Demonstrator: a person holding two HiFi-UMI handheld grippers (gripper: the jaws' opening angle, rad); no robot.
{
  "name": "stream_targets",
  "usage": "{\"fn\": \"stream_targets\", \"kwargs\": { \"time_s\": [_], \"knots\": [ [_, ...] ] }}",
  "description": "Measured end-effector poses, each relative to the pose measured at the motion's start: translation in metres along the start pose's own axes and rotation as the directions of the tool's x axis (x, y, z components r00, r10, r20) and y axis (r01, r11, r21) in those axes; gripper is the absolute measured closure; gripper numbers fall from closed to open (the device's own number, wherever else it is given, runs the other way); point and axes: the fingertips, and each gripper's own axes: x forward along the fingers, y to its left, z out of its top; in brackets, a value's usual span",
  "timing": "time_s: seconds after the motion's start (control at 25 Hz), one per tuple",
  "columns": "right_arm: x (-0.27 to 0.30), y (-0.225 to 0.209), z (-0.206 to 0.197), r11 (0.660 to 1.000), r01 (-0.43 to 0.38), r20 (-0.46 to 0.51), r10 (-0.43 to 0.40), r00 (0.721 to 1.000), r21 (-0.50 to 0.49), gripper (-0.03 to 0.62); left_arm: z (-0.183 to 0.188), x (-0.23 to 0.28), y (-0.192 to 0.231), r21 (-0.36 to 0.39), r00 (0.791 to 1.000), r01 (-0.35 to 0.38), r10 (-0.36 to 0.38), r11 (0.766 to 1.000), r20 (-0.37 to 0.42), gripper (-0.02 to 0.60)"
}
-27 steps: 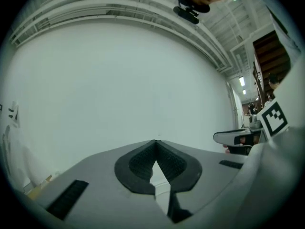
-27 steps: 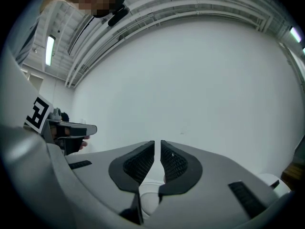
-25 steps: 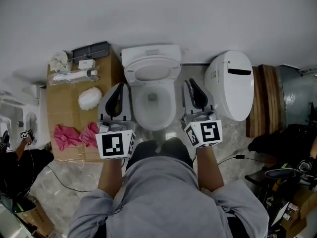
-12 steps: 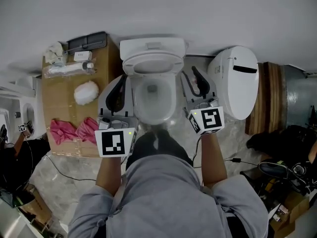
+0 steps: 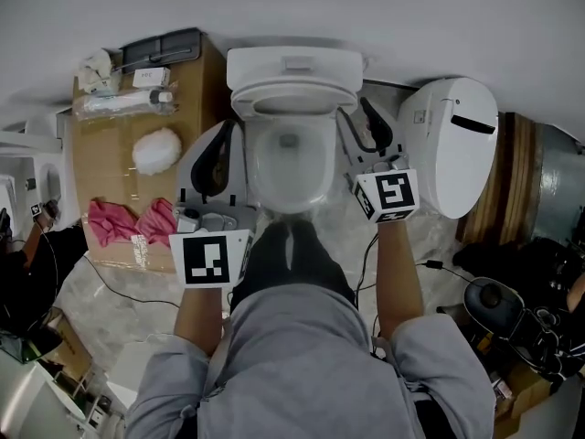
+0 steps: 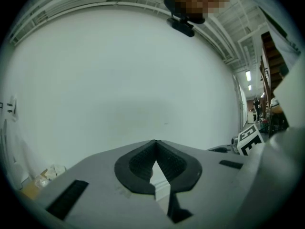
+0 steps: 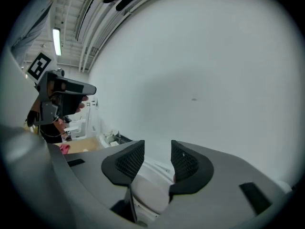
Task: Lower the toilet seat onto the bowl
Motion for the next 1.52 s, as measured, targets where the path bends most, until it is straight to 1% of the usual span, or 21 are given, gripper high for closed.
{"fn": "stream_targets", "kwargs": {
  "time_s": [0.16, 0.36, 0.56, 0.84, 0.92, 1.32, 1.52],
  "knots": [
    [0.020, 0.001, -0.022, 0.999, -0.030, -0.035, 0.030, 0.999, -0.010, 0.442, -0.014, 0.007, 0.008, 0.002, 1.000, -0.020, 0.020, 1.000, -0.013, 0.581],
    [0.041, 0.002, -0.044, 0.997, -0.076, -0.079, 0.073, 0.994, -0.035, 0.431, -0.033, 0.017, 0.017, -0.003, 0.998, -0.039, 0.039, 0.999, -0.054, 0.581],
    [0.054, 0.001, -0.059, 0.993, -0.100, -0.113, 0.093, 0.989, -0.060, 0.422, -0.043, 0.027, 0.022, -0.001, 0.997, -0.047, 0.047, 0.999, -0.065, 0.581],
    [0.072, 0.001, -0.095, 0.989, -0.133, -0.184, 0.119, 0.976, -0.062, 0.404, -0.059, 0.037, 0.027, -0.006, 0.994, -0.060, 0.059, 0.998, -0.090, 0.581],
    [0.076, 0.002, -0.103, 0.988, -0.139, -0.193, 0.125, 0.973, -0.062, 0.401, -0.063, 0.038, 0.029, -0.009, 0.995, -0.066, 0.065, 0.998, -0.082, 0.581],
    [0.088, 0.000, -0.126, 0.988, -0.147, -0.221, 0.132, 0.966, -0.055, 0.393, -0.085, 0.037, 0.031, -0.021, 0.991, -0.076, 0.073, 0.997, -0.114, 0.581],
    [0.091, -0.001, -0.129, 0.990, -0.131, -0.213, 0.118, 0.970, -0.049, 0.391, -0.090, 0.036, 0.032, -0.024, 0.990, -0.076, 0.073, 0.997, -0.123, 0.581]
  ]
}}
